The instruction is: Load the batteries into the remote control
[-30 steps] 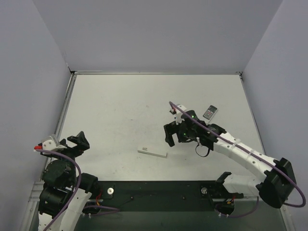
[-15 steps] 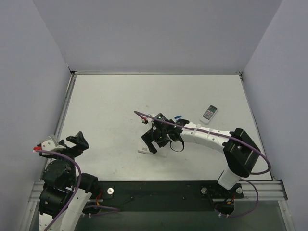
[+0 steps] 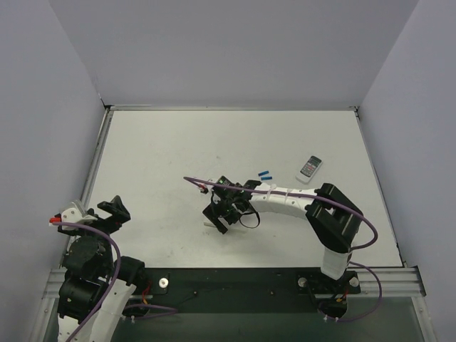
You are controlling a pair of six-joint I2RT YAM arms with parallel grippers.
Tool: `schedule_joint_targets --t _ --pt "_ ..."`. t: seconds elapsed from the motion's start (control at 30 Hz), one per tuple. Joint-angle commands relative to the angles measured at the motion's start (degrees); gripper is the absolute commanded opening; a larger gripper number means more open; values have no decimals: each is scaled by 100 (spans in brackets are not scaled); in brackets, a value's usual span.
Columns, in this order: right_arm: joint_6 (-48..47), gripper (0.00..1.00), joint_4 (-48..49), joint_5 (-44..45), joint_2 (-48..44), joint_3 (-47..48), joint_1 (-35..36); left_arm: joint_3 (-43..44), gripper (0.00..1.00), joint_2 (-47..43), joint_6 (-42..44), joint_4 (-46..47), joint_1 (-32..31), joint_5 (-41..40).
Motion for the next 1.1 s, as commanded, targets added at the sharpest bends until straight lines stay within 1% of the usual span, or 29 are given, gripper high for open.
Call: schedule_joint_targets --t 0.0,0.07,0.17,0.2,0.27,0.37,0.4,0.5,0.6,0.73,0.77,0.8,0.87,0.9,0.97,1.0,1.07 --pt "24 80 -177 258 202 191 -2 119 97 -638 36 29 31 -98" --pt "6 77 -186 337 299 182 15 128 97 -638 18 3 49 -98" --pt "-3 66 -213 469 352 165 15 137 97 -638 -26 -32 58 -159" --pt "6 59 -213 495 361 156 7 137 98 -638 -26 -41 58 -177" --pt "59 54 -221 513 404 156 7 119 97 -638 -43 -50 58 -185" --pt "182 40 -274 662 387 103 -11 145 97 -638 -52 -85 58 -185" --pt "234 31 -283 715 352 -1 -28 145 97 -638 -78 -94 58 -212" --pt "629 17 -274 794 159 -230 -283 154 97 -629 -105 -111 66 -256" --pt "1156 7 -265 812 -113 -625 -818 154 97 -638 -131 -146 66 -282" --pt "1938 3 -274 1136 -727 -1249 -1697 172 97 -638 -149 -164 67 -309" --pt "2096 3 -300 1215 -833 -1477 -1925 163 97 -638 -149 -164 75 -300" --pt "2429 3 -361 1312 -948 -1609 -2362 172 97 -638 -149 -164 75 -300" --pt "2659 3 -414 1374 -1255 -1969 -2865 172 97 -638 -149 -164 75 -300" --pt "2765 4 -458 1453 -1335 -2067 -3346 163 98 -638 -149 -164 75 -300" --pt "2985 5 -537 1523 -1546 -2216 -3797 172 97 -638 -158 -173 84 -300" --pt "3055 6 -651 1654 -1599 -2322 -4260 172 97 -638 -166 -182 84 -308" --pt "3257 6 -766 1717 -1757 -2410 -4693 181 97 -638 -175 -191 84 -317"
